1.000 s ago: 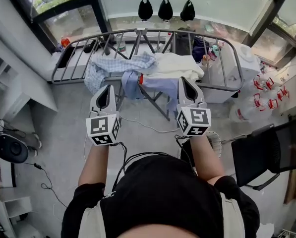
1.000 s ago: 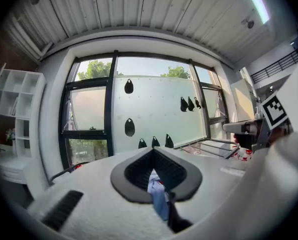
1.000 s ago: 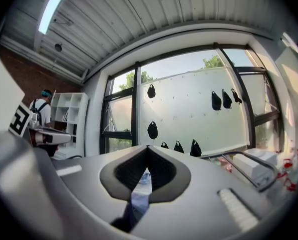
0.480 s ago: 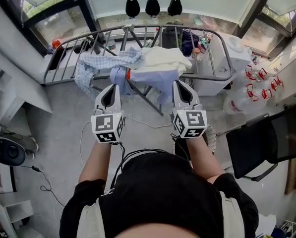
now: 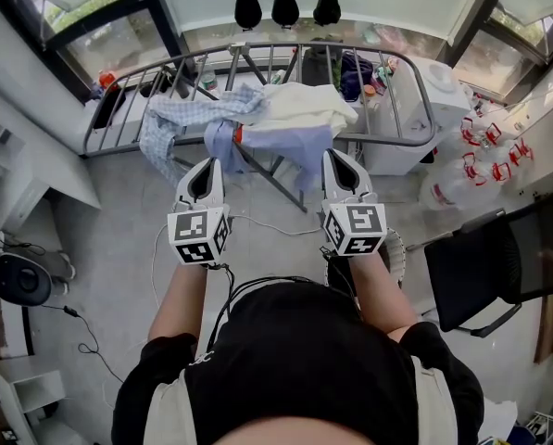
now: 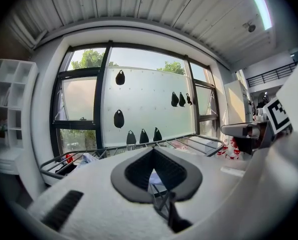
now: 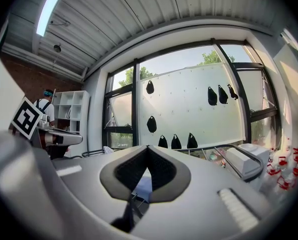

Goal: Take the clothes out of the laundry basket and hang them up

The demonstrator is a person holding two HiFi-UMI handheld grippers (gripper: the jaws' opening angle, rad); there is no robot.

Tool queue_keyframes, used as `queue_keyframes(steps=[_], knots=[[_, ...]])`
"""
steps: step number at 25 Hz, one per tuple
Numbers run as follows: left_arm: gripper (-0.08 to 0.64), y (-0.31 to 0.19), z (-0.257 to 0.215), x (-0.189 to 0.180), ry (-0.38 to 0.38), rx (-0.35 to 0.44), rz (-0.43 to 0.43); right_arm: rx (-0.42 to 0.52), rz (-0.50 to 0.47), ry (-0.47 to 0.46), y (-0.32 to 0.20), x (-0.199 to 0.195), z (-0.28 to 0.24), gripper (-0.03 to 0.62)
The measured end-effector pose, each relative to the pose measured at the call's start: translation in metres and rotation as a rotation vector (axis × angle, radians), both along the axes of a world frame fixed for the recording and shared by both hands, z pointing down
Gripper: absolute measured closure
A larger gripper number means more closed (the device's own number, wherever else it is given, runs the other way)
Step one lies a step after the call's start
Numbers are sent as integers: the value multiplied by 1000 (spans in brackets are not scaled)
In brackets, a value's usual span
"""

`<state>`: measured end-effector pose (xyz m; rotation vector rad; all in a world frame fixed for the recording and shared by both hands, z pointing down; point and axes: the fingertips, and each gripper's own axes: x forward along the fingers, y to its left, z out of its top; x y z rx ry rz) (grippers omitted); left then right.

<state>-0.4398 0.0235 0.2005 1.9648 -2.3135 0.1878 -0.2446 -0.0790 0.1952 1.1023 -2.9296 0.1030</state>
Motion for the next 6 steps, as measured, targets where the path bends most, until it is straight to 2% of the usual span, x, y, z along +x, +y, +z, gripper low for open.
queue_keyframes(steps=[6], knots=[[555,3,-2,-2,-10,0,-16,6,4,10,-1,4,0,580]])
